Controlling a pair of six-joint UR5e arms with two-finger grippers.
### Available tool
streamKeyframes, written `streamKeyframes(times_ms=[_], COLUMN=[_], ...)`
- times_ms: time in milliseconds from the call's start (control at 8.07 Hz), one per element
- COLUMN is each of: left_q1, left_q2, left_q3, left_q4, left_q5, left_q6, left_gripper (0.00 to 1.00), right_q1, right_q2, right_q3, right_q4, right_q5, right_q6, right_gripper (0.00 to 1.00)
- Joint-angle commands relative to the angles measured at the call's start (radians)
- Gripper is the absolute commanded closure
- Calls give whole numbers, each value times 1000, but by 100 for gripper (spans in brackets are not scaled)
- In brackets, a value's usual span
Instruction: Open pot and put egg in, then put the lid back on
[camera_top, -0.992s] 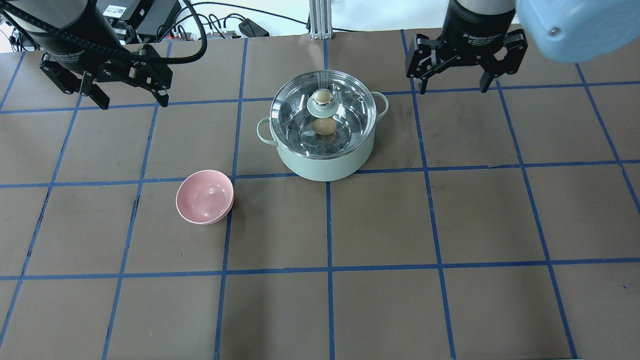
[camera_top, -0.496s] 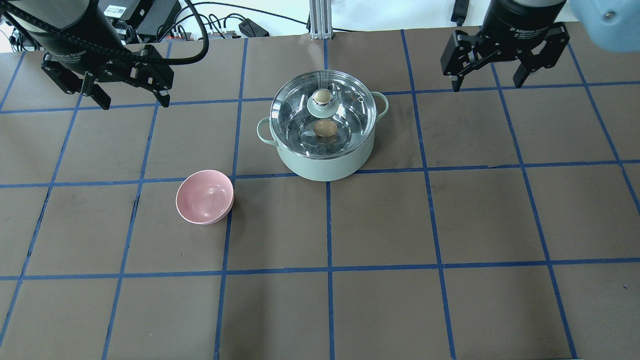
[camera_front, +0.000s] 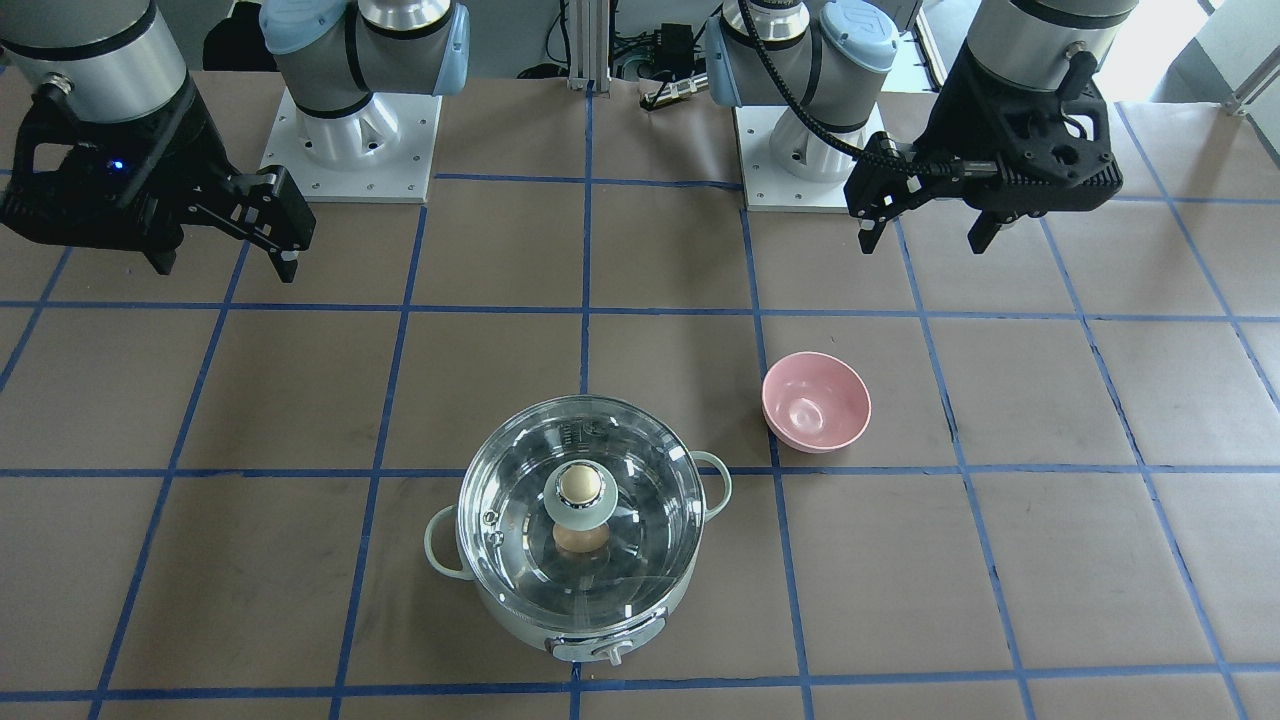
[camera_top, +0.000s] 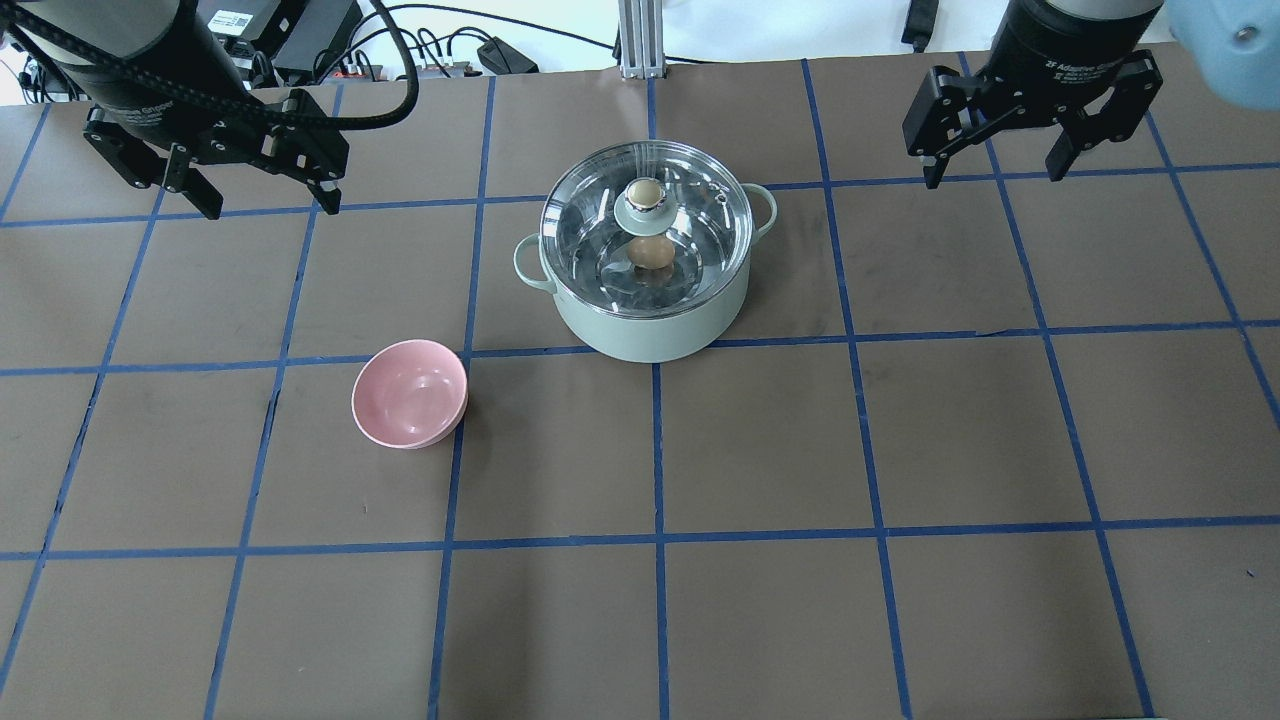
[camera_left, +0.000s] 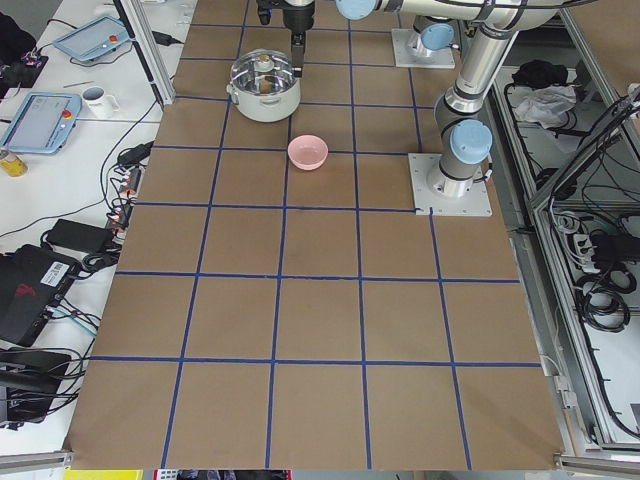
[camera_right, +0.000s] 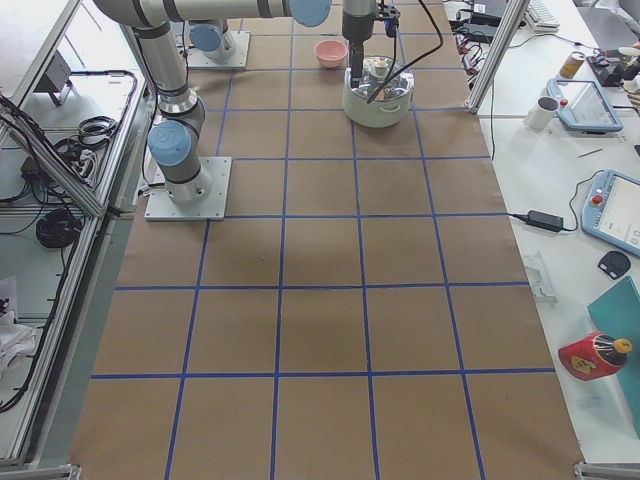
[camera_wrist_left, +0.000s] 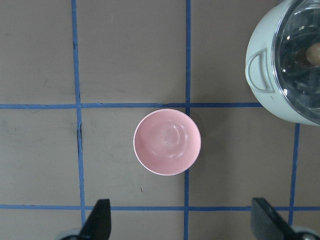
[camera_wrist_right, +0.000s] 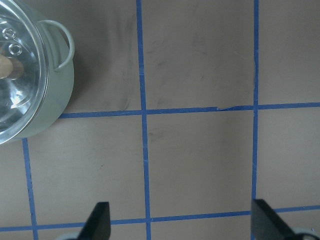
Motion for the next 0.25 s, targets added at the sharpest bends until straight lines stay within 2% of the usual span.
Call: streamKeyframes(times_ms=[0,124], left_q1=[0,0], left_q2=[0,0], left_q3=[0,0], left_q4=[0,0], left_q5=[0,0], left_q6=[0,0], left_gripper=[0,0], right_q1=[-1,-1], right_q2=[0,0], right_q3=[3,5], right_q4=[2,0], right_q5=[1,1], right_q6=[-1,-1], right_gripper=[0,0])
